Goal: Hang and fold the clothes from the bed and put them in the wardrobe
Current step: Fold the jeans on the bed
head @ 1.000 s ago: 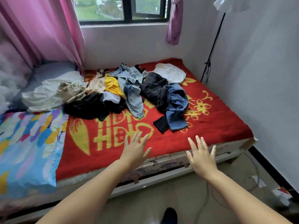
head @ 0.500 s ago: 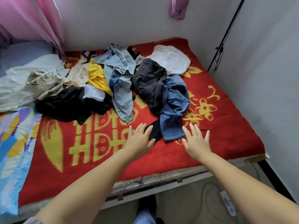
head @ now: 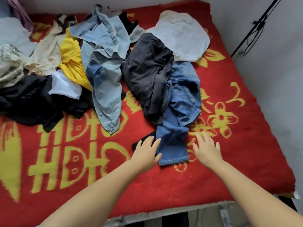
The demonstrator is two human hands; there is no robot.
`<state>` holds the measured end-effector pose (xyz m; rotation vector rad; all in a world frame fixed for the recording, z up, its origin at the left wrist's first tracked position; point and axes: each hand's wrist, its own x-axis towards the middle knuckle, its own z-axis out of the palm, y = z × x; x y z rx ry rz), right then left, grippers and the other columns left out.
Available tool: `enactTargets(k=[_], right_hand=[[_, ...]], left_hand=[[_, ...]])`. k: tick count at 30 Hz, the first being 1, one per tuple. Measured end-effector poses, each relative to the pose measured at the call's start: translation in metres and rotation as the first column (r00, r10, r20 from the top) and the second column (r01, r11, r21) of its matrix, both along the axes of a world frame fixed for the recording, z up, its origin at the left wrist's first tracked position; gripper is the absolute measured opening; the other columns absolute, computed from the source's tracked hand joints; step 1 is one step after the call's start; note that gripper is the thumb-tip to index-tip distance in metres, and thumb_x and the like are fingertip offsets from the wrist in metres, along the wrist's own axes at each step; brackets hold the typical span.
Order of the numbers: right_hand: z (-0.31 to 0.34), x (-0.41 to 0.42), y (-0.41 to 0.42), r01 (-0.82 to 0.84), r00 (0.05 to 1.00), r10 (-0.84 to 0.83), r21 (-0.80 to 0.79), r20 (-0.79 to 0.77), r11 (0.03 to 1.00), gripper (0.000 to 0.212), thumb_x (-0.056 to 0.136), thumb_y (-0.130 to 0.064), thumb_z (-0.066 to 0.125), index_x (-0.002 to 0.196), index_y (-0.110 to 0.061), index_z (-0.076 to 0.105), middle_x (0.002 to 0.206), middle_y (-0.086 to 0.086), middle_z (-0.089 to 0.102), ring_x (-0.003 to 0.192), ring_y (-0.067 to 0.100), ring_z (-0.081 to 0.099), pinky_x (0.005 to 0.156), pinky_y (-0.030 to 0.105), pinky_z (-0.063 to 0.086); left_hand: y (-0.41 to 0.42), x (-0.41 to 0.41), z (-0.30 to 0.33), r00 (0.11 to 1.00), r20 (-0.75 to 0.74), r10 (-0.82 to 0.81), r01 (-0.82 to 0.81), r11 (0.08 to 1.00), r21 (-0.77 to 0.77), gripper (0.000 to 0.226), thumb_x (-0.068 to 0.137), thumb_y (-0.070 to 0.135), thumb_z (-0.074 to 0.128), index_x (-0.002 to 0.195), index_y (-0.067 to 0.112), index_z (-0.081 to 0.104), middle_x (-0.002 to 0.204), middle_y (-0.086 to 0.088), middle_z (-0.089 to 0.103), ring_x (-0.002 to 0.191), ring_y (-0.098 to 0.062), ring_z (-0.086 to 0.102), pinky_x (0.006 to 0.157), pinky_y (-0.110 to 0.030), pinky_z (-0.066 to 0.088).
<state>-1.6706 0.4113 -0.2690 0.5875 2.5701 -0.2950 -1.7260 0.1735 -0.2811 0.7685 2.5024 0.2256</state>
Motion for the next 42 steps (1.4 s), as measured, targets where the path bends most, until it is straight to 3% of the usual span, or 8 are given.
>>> enactTargets(k=[12,17,20,23,28,37,40,42], right_hand=[[-0.123,-0.181,0.086,-0.233,0.964,0.224,-0.041,-0.145,0.972,0.065,0.098,-0.031,0.048,0.152,-0.014,0.015,0.161,0.011,0.008,0.148,0.025,0.008,0.118,0.046,0.016],[-0.163,-0.19,0.087,-0.154,0.983,0.15,-0.034,-0.106,0.987,0.059,0.095,-0.035,0.053,0.141,-0.009,0.028,0.132,0.016,0.052,0.122,0.033,0.049,0.096,0.043,0.033],[-0.168,-0.178,0.083,-0.202,0.977,0.195,-0.078,-0.089,0.976,0.016,0.096,-0.015,0.04,0.111,-0.013,0.047,0.099,0.017,0.067,0.092,0.037,0.059,0.073,0.037,0.029],[-0.155,-0.151,0.08,-0.278,0.961,0.276,-0.142,-0.03,0.95,0.019,0.093,-0.015,0.039,0.087,-0.02,0.056,0.095,0.012,0.068,0.09,0.036,0.059,0.067,0.034,0.034],[-0.122,-0.121,0.077,-0.094,0.996,0.09,-0.222,-0.025,0.971,0.021,0.095,-0.018,0.041,0.109,-0.013,0.056,0.11,0.016,0.061,0.101,0.036,0.056,0.073,0.039,0.042],[-0.142,-0.184,0.073,-0.163,0.972,0.163,0.009,-0.171,0.987,0.081,0.094,-0.043,0.054,0.153,-0.017,0.005,0.159,0.011,0.014,0.148,0.027,0.007,0.117,0.055,0.009],[-0.159,-0.191,0.079,-0.126,0.991,0.126,-0.004,-0.05,0.992,0.093,0.09,-0.051,0.057,0.153,-0.021,-0.004,0.141,0.014,0.043,0.133,0.033,0.038,0.11,0.056,0.02],[-0.166,-0.187,0.079,-0.142,0.988,0.141,-0.013,-0.061,0.99,0.077,0.092,-0.042,0.055,0.151,-0.02,0.011,0.128,0.017,0.054,0.118,0.035,0.05,0.095,0.047,0.036]], left_hand=[[0.113,-0.095,-0.125,0.995,-0.068,-0.078,0.07,0.99,-0.123,0.074,0.091,0.038,0.055,0.15,0.017,0.016,0.159,-0.016,-0.004,0.147,-0.028,-0.006,0.117,-0.044,0.012],[0.116,-0.091,-0.148,0.993,-0.113,0.012,-0.008,0.999,0.032,0.022,0.099,0.024,0.043,0.118,0.015,0.051,0.142,-0.004,0.043,0.145,-0.018,0.019,0.117,-0.041,0.002],[0.118,-0.089,-0.135,0.982,-0.08,0.168,-0.153,0.973,0.176,0.022,0.099,0.008,0.036,0.095,0.009,0.057,0.102,-0.005,0.063,0.111,-0.02,0.055,0.117,-0.031,-0.001],[0.12,-0.079,-0.109,0.94,0.072,0.334,-0.339,0.889,0.307,0.02,0.098,0.003,0.037,0.082,0.003,0.05,0.08,-0.016,0.061,0.078,-0.034,0.056,0.11,-0.03,0.027],[0.106,-0.064,-0.072,0.832,0.272,0.484,-0.548,0.795,0.262,0.019,0.099,0.014,0.039,0.09,0.003,0.052,0.091,-0.015,0.062,0.086,-0.034,0.056,0.077,-0.044,0.041],[0.109,-0.085,-0.115,0.429,0.548,0.718,-0.878,0.473,0.068,0.071,0.096,0.04,0.05,0.15,0.008,0.018,0.155,-0.01,0.026,0.14,-0.025,0.029,0.107,-0.032,0.029],[0.119,-0.081,-0.127,0.283,0.592,0.755,-0.952,0.295,0.08,0.066,0.093,0.04,0.054,0.146,0.009,0.028,0.145,-0.008,0.041,0.128,-0.024,0.044,0.096,-0.03,0.037],[0.122,-0.078,-0.127,0.223,0.623,0.749,-0.971,0.226,0.075,0.045,0.092,0.037,0.054,0.128,0.011,0.044,0.116,-0.004,0.057,0.091,-0.014,0.056,0.071,-0.025,0.043]])
